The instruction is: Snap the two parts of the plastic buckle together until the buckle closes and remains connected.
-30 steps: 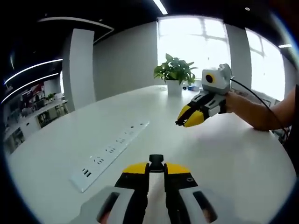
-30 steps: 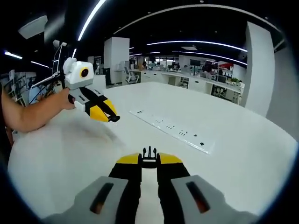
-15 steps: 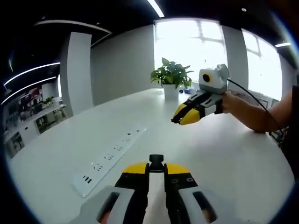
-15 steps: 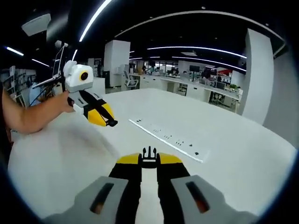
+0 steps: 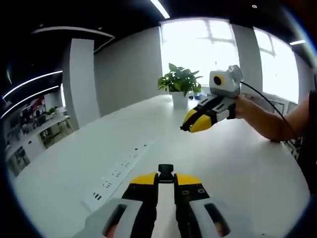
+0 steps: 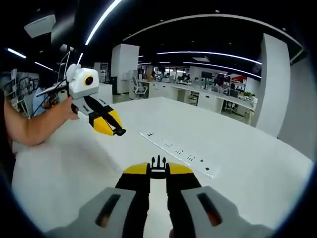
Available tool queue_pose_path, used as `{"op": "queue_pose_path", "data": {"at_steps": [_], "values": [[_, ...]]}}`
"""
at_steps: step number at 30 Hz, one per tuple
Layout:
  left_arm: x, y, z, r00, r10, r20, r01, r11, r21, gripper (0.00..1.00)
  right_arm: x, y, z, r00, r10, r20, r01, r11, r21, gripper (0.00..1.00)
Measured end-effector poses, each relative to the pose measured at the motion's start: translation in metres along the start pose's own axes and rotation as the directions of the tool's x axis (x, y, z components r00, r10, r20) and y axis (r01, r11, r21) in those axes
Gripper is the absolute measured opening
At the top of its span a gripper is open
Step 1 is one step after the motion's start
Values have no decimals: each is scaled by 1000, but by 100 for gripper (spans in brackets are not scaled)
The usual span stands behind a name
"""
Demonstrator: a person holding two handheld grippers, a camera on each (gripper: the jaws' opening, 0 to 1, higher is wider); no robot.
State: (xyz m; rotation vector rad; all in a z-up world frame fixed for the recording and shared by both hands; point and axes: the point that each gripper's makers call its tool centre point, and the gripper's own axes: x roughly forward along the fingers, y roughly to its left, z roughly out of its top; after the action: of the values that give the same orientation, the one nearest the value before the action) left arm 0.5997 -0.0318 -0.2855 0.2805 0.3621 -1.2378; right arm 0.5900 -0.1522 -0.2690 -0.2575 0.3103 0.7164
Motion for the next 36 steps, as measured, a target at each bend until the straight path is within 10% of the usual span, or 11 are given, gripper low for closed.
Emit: {"op": "queue_pose_path", "data": {"at_steps": [36], "values": [[-20, -5, 10, 999, 11, -31, -10, 1000, 23, 10, -18, 7, 26, 999, -11, 32, 11, 1000, -23, 11]]}}
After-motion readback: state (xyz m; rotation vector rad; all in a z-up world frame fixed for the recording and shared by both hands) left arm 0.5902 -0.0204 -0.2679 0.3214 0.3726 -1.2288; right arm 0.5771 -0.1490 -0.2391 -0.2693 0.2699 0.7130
